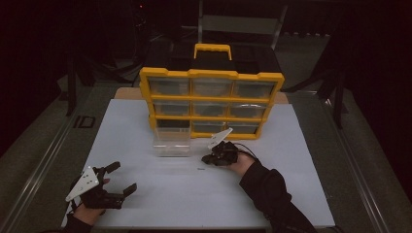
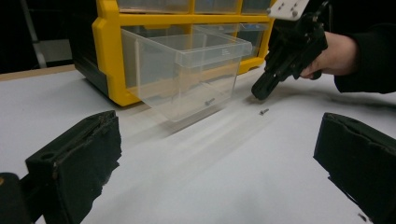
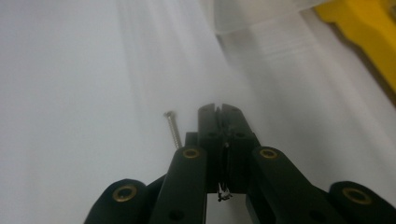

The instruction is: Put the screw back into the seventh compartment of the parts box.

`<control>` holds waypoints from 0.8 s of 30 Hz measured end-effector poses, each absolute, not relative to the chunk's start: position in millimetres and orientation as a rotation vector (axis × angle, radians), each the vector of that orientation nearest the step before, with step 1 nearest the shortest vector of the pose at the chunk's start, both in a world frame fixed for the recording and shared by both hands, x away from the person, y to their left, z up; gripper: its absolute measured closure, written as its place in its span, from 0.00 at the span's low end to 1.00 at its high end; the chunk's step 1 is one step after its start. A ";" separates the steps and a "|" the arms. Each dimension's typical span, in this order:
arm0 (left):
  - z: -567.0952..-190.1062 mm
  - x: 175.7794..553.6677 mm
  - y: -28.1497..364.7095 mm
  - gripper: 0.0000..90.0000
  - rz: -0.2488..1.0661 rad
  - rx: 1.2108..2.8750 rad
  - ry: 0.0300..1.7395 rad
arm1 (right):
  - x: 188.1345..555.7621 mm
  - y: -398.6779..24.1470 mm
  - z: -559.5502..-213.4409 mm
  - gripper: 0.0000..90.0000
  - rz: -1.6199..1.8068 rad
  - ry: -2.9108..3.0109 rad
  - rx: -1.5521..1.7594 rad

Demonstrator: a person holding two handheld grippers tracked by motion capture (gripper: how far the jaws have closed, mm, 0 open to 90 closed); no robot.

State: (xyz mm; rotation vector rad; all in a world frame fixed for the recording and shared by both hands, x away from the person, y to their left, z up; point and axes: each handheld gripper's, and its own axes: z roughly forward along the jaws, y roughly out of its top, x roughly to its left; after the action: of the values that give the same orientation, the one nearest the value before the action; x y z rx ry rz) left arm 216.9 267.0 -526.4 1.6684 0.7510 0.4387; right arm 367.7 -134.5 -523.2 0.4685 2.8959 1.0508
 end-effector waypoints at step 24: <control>-525.9 216.9 267.4 0.01 0.437 1.669 0.750 | 380.1 -129.1 -443.6 0.98 1.172 2.785 0.430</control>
State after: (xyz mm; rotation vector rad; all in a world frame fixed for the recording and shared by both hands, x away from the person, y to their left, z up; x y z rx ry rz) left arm 216.9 267.4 -525.9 1.6689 0.7497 0.4370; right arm 380.1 -129.1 -443.6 0.4298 2.7848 1.1722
